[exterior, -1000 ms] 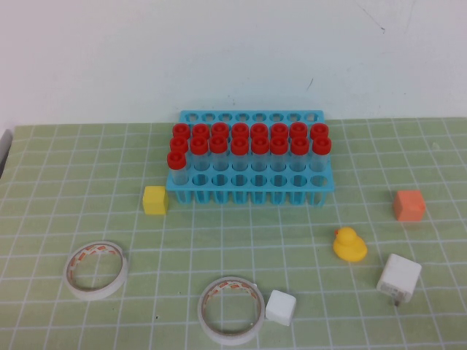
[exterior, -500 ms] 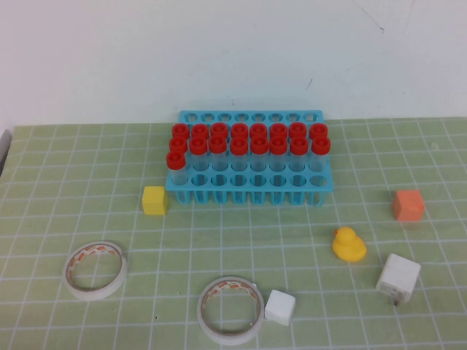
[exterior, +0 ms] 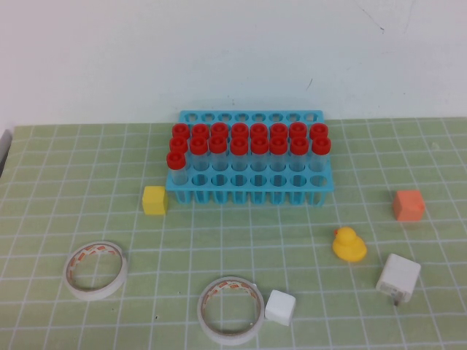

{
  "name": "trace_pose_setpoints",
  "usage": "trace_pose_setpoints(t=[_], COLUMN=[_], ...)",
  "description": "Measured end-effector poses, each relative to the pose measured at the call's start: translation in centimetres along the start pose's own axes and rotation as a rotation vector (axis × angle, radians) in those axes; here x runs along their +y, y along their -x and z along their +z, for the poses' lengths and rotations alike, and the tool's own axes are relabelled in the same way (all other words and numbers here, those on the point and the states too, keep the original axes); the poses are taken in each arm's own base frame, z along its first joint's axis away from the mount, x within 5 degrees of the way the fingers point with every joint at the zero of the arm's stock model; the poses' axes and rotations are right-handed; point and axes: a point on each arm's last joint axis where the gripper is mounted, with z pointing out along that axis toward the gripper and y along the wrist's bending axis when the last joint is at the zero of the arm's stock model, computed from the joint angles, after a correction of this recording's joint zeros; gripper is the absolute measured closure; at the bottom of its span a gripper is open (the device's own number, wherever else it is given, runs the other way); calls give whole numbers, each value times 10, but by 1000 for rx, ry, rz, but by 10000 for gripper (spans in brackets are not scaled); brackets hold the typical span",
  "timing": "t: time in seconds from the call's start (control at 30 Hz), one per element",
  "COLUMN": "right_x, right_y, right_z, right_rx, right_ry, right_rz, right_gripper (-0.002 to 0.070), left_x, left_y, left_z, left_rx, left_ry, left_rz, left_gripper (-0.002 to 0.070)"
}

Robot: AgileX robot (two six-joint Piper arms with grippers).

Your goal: Place the test tubes

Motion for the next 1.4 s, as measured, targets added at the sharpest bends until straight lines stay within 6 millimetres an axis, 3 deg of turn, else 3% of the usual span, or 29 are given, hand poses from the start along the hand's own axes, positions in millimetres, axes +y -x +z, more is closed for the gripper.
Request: trace_pose_setpoints(t=[0.23,0.4,0.6,0.8,0.97,1.4], right_x=[-2,2,10,15,15,15], right_y=[0,4,-23,-71,-92,-94], right_z=[-3,13,23,45,49,48], right_rx=[-15,-181,-328,-221,-28,3], right_ry=[-63,-45,-49,-76,-86,-92], right_rz=[23,-15,-49,15,102,210], right_gripper=[678,678,678,678,678,678], left_x=[0,0,0,0,0,0], left_y=[0,0,0,0,0,0], left_z=[0,0,0,0,0,0], left_rx=[0,0,0,0,0,2], left_ry=[0,0,0,0,0,-1], left_rz=[-1,-1,-1,-1,-1,-3], left_gripper=[676,676,676,676,676,676])
